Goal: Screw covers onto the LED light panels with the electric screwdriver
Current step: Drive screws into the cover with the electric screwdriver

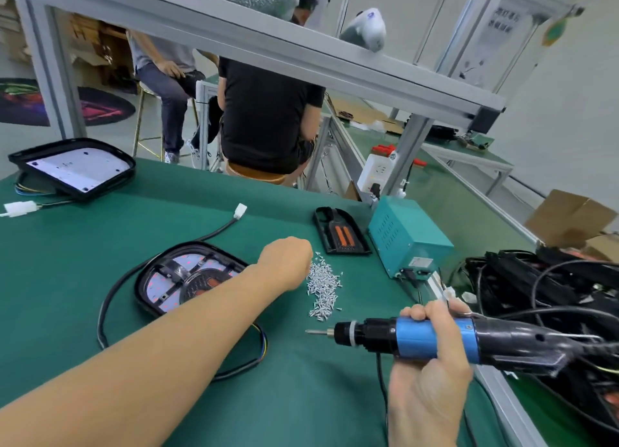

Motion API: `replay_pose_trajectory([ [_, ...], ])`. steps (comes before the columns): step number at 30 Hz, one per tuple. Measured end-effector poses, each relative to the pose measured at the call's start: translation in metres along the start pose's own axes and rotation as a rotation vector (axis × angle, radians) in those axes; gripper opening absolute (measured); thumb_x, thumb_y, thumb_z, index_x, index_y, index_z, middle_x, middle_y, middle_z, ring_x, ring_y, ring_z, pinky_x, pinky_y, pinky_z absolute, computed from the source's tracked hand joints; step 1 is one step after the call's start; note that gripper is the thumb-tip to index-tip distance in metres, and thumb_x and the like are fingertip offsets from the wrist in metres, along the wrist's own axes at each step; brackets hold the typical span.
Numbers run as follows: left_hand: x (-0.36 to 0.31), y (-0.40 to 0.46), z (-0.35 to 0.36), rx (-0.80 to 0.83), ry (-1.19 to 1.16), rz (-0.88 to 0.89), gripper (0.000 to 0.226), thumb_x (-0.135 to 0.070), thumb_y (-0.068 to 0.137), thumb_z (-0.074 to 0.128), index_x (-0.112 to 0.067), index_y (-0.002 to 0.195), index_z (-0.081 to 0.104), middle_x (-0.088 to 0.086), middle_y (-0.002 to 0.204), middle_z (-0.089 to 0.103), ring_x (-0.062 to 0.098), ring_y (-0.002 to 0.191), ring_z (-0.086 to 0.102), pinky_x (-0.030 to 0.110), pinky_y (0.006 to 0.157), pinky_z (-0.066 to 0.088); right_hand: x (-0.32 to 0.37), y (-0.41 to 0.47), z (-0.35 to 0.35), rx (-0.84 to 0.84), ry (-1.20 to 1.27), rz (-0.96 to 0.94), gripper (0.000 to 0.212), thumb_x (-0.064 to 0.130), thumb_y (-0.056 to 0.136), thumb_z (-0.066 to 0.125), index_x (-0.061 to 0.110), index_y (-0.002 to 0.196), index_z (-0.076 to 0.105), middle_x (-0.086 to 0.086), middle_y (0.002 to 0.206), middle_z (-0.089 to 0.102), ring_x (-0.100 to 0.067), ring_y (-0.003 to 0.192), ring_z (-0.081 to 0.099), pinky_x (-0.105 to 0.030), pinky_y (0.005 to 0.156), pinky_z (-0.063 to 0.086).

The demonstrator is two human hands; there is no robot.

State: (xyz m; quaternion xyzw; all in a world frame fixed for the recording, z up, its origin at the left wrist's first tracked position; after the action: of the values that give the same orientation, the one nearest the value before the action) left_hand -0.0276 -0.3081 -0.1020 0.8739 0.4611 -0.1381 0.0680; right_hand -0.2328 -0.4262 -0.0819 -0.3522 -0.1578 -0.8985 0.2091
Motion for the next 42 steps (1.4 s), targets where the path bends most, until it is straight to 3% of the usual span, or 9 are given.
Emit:
replay_pose_trajectory([
  [2,-0.006,0.002,0.006,0.020,0.151,0.011,0.022,0.005,0.080,0.051,-0.012,0.067,0.053,0.009,0.089,0.067,0.030,0.080,0.059,0.033,0.079,0.043,0.003,0.004,-0.002,-0.001,0.003,-0.004,0.029,-0.005,0.090,0.052,0.024,0.088,0.054,0.008,0.061,0.054,-0.009,0.057,0.054,-0.020,0.069,0.053],
  [5,-0.010,0.004,0.013,0.052,0.295,0.023,0.033,0.005,0.079,0.050,-0.015,0.058,0.034,0.006,0.064,0.050,0.022,0.064,0.046,0.040,0.102,0.029,0.006,0.007,-0.007,-0.007,0.004,-0.011,0.030,-0.006,0.088,0.054,0.024,0.089,0.054,0.008,0.061,0.055,-0.009,0.058,0.055,-0.021,0.069,0.054],
  [13,-0.013,-0.001,0.008,0.073,0.367,-0.010,0.029,0.003,0.080,0.045,-0.016,0.062,0.033,-0.001,0.058,0.037,0.017,0.054,0.032,0.042,0.109,0.019,0.012,0.010,-0.002,0.000,0.026,-0.020,0.027,-0.003,0.086,0.055,0.023,0.089,0.053,0.008,0.059,0.055,-0.008,0.057,0.054,-0.021,0.069,0.053],
  [16,-0.010,-0.008,-0.007,0.016,0.103,0.024,0.022,-0.004,0.083,0.051,-0.018,0.066,0.053,-0.004,0.066,0.056,0.021,0.067,0.048,0.038,0.100,0.028,0.018,0.012,0.005,0.030,0.058,-0.018,0.028,-0.004,0.088,0.052,0.024,0.088,0.052,0.009,0.060,0.053,-0.007,0.057,0.054,-0.021,0.069,0.053],
  [21,0.003,-0.060,-0.036,-0.106,-0.651,0.195,0.012,-0.014,0.083,0.070,-0.023,0.074,0.069,-0.013,0.067,0.064,-0.003,0.063,0.052,0.010,0.064,0.038,0.028,0.012,0.019,0.097,0.204,0.005,0.024,0.004,0.082,0.060,0.026,0.088,0.053,0.009,0.069,0.053,-0.006,0.061,0.054,-0.021,0.072,0.052],
  [24,0.017,-0.092,-0.033,-0.130,-0.894,0.197,0.012,-0.009,0.085,0.068,-0.017,0.076,0.069,-0.016,0.067,0.065,-0.005,0.061,0.052,0.005,0.063,0.037,0.027,0.008,0.032,0.123,0.264,0.034,0.021,0.006,0.083,0.059,0.026,0.086,0.054,0.009,0.069,0.053,-0.006,0.062,0.054,-0.021,0.073,0.052],
  [27,0.039,-0.112,-0.025,-0.157,-1.095,0.105,0.014,-0.007,0.085,0.068,-0.017,0.075,0.070,-0.003,0.070,0.066,0.003,0.064,0.052,0.012,0.065,0.040,0.022,0.000,0.053,0.172,0.302,0.083,0.023,0.008,0.074,0.065,0.025,0.084,0.054,0.010,0.067,0.052,-0.005,0.060,0.053,-0.021,0.071,0.051],
  [34,0.067,-0.142,-0.036,-0.231,-1.260,0.069,0.019,0.002,0.081,0.068,-0.015,0.072,0.071,-0.005,0.066,0.067,0.003,0.061,0.058,0.012,0.062,0.046,0.005,-0.020,0.089,0.246,0.283,0.142,0.024,0.012,0.068,0.066,0.024,0.084,0.053,0.009,0.065,0.052,-0.006,0.058,0.053,-0.020,0.069,0.051],
  [42,0.085,-0.155,-0.041,-0.286,-1.194,0.046,0.011,-0.003,0.082,0.069,-0.012,0.076,0.071,0.015,0.076,0.070,0.014,0.068,0.062,0.016,0.066,0.048,-0.012,-0.035,0.109,0.306,0.266,0.191,0.023,0.009,0.072,0.066,0.025,0.085,0.054,0.009,0.066,0.052,-0.006,0.058,0.054,-0.021,0.069,0.051],
])
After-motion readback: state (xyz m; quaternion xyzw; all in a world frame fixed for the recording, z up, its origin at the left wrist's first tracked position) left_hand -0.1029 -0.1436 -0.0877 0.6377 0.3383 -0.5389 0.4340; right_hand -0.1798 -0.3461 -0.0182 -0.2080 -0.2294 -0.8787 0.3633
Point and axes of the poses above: each hand's wrist, its own y-axis towards the middle knuckle, its own z-axis out of the palm, x = y × z, the point moved 9 cm from there along y, towards the middle knuckle
